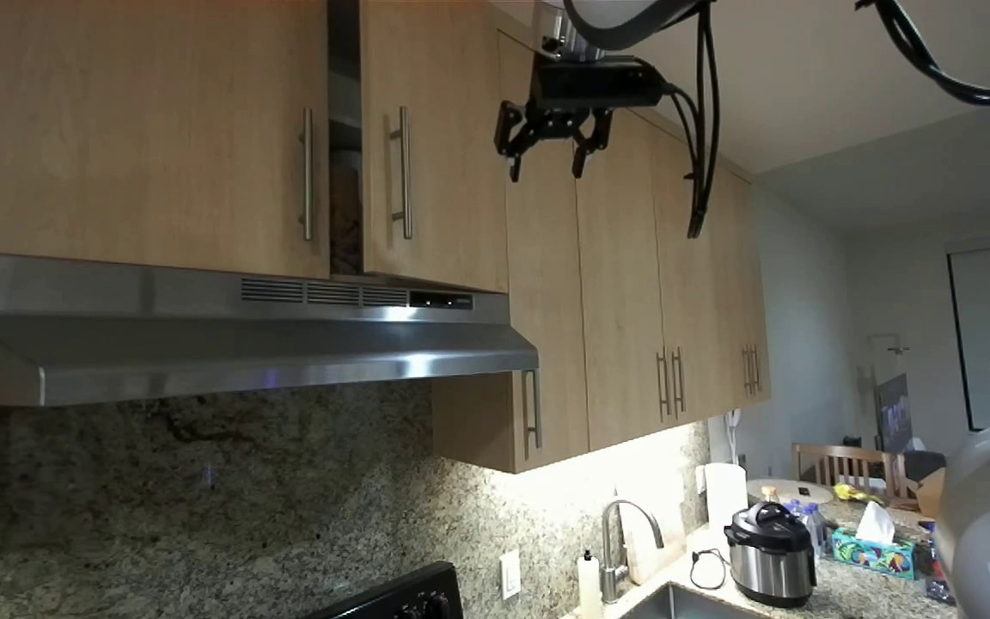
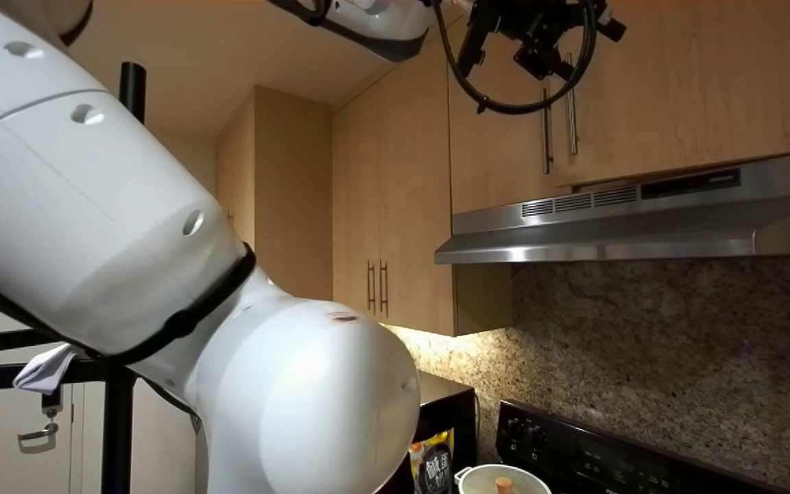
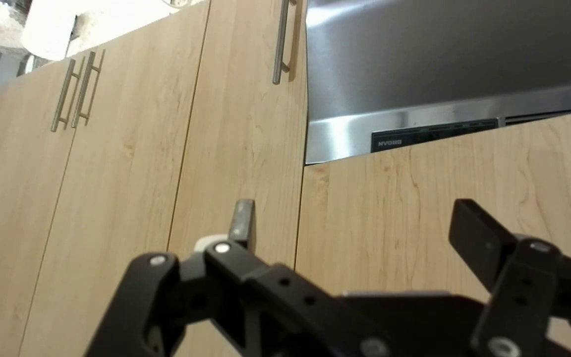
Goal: Open the right door of the cabinet above the stove
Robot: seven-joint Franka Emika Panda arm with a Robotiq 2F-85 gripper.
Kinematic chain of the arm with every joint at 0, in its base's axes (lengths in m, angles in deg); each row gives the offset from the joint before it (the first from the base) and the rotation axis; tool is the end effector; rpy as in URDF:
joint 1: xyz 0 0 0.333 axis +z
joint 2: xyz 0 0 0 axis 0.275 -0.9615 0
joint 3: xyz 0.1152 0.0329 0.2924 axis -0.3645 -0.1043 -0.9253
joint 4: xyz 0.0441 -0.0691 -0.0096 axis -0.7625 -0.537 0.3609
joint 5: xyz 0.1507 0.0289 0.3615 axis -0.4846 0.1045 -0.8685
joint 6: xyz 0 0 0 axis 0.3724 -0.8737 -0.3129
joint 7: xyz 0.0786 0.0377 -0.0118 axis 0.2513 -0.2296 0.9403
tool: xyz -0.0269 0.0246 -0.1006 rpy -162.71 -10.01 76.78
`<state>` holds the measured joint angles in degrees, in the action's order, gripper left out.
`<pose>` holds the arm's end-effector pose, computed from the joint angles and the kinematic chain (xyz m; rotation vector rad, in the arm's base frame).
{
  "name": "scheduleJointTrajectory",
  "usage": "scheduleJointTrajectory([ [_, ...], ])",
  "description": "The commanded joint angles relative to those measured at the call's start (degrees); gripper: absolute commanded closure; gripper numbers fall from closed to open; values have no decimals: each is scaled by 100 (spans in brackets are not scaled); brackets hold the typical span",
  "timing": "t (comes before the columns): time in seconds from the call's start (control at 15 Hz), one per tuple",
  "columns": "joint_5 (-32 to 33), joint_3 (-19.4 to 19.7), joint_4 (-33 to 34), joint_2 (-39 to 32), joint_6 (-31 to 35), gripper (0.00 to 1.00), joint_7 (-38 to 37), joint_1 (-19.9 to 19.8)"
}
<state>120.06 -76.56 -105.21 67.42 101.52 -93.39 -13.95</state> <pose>0.3162 0.0223 0.7892 2.4377 -0.6356 1.2645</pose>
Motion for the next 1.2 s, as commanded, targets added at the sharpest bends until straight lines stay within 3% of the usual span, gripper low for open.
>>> scheduleJointTrajectory([
  [0.0,-387,-151,-24,-39,268,0,547,-221],
  [0.47,-811,-570,625,-924,665,0,1071,-390],
  [0.93,-365,-1276,2395,-2670,570,0,775,-827],
  [1.13,33,-1433,3200,-3422,324,0,728,-769],
])
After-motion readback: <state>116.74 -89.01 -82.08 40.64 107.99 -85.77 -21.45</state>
